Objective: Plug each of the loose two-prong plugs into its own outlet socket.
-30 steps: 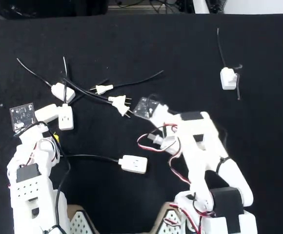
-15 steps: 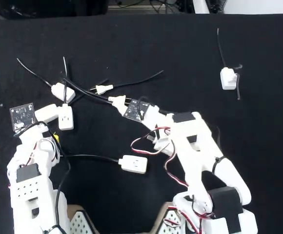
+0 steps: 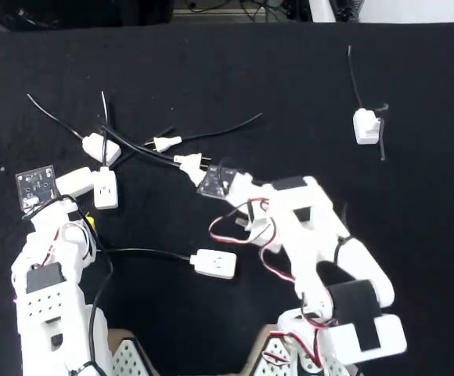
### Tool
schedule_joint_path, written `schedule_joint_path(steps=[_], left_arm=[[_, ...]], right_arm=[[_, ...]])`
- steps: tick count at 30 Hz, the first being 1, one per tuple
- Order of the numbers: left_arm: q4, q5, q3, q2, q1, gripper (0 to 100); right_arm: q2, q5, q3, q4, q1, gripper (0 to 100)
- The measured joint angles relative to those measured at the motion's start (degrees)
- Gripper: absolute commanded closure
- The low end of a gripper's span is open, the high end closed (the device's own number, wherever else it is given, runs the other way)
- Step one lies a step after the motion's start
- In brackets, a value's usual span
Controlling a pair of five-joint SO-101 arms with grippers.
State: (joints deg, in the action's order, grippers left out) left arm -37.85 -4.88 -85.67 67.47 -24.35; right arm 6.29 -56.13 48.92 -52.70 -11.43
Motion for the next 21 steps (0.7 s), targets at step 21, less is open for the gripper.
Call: schedule_joint_path(steps=[21], left_arm=[[0.0,0.0,2.2,0.0,0.0,82]], right_arm=[[23.9,8.6,-3.0,-11.0,-11.4,98.8]])
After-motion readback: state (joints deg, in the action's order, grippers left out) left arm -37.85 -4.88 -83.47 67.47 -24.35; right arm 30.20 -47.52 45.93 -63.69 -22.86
